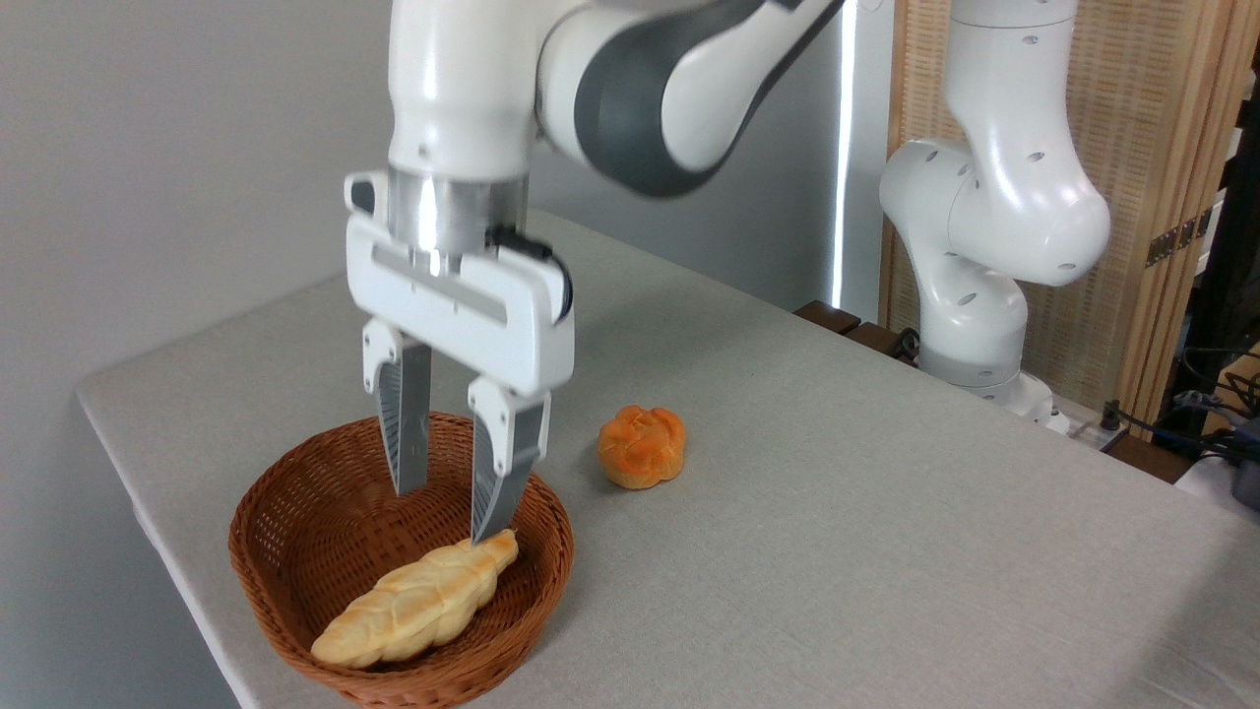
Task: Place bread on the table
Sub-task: 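Lower the open gripper into the wicker basket over the bread roll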
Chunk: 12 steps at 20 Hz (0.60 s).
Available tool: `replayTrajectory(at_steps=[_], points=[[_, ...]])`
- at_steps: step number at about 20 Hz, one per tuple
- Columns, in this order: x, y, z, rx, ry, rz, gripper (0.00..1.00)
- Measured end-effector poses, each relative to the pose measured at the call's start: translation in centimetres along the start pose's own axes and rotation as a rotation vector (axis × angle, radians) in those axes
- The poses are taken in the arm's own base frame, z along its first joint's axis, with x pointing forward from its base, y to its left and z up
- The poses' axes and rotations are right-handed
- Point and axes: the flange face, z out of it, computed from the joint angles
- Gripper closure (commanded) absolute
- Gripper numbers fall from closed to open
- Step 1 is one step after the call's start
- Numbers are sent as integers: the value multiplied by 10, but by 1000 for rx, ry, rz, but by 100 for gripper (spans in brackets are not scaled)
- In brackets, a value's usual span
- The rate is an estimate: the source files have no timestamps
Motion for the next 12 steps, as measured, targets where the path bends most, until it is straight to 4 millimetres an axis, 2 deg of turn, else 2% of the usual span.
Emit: replayTrajectory(at_steps=[3, 5, 12], points=[[4, -2, 27, 5, 1, 1, 0], [5, -2, 38, 4, -3, 2, 0], [3, -1, 45, -2, -14, 1, 0]])
